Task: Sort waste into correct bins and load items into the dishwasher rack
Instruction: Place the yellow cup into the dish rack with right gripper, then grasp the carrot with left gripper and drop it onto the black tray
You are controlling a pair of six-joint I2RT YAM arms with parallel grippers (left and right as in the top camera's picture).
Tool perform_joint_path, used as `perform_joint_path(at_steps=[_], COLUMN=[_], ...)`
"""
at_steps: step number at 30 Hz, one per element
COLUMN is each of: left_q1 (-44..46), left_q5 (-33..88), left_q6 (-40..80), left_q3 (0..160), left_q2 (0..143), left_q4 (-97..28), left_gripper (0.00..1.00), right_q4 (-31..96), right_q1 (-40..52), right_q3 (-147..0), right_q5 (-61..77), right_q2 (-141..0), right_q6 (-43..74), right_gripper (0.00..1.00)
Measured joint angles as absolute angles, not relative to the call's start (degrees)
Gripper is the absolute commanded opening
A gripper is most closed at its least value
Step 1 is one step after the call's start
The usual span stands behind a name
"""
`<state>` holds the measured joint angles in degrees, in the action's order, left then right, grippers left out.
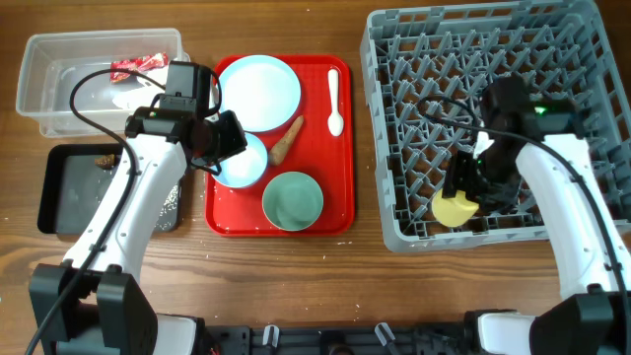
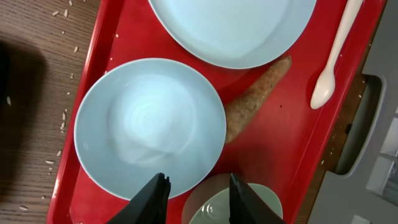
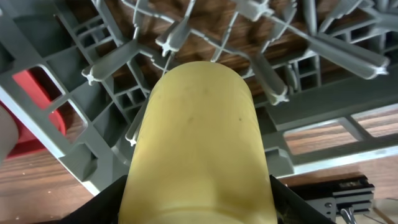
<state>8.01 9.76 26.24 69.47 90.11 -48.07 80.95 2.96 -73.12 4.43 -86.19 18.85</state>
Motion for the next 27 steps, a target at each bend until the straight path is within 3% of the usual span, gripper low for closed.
perform_joint_path(at_steps=[5, 10, 13, 18, 19, 20, 21, 22, 27], left_q1=[8.0, 8.0, 8.0, 8.0, 8.0, 8.0, 8.0, 8.0, 10.1], left_q5=[9.6, 9.6, 9.6, 9.4, 9.4, 9.4, 9.4, 9.5, 9.5], left_q6=[26.2, 26.2, 26.3, 26.1, 26.1, 26.0, 25.7, 24.6, 6.3], left_q3=[69.5, 69.5, 69.5, 69.5, 69.5, 69.5, 69.5, 69.5, 69.5], left_q2=[90.1, 90.1, 90.1, 90.1, 90.1, 90.1, 90.1, 90.1, 91.2], left_q4=[-48.2, -48.4, -48.4, -48.5, -48.4, -48.5, -48.4, -48.2, -41.4], left_gripper=[0.37, 0.40, 0.52, 0.54, 0.57, 0.76, 0.88, 0.92, 0.95], right_q4=[79.5, 80.2, 81.7, 77.7, 74.9, 72.6, 68.9, 65.5, 60.6], right_q1=[3.3, 3.3, 3.3, 9.5, 11.8, 13.9, 17.4, 19.5, 25.8], right_q3=[-72.3, -73.9, -79.3, -94.8, -95.4, -95.5, -95.5, -95.5, -95.6], right_q5=[4.4, 4.4, 4.5, 5.3, 5.9, 6.2, 6.6, 6.6, 6.8], right_q2=[-86.3, -86.4, -86.6, -86.8, -86.8, -86.8, -87.0, -87.4, -89.5], right_q6=[19.3, 19.3, 18.3, 14.9, 14.9, 14.9, 15.4, 15.9, 19.3], right_gripper=[0.75, 0.76, 0.77, 0.77, 0.76, 0.76, 0.76, 0.76, 0.78])
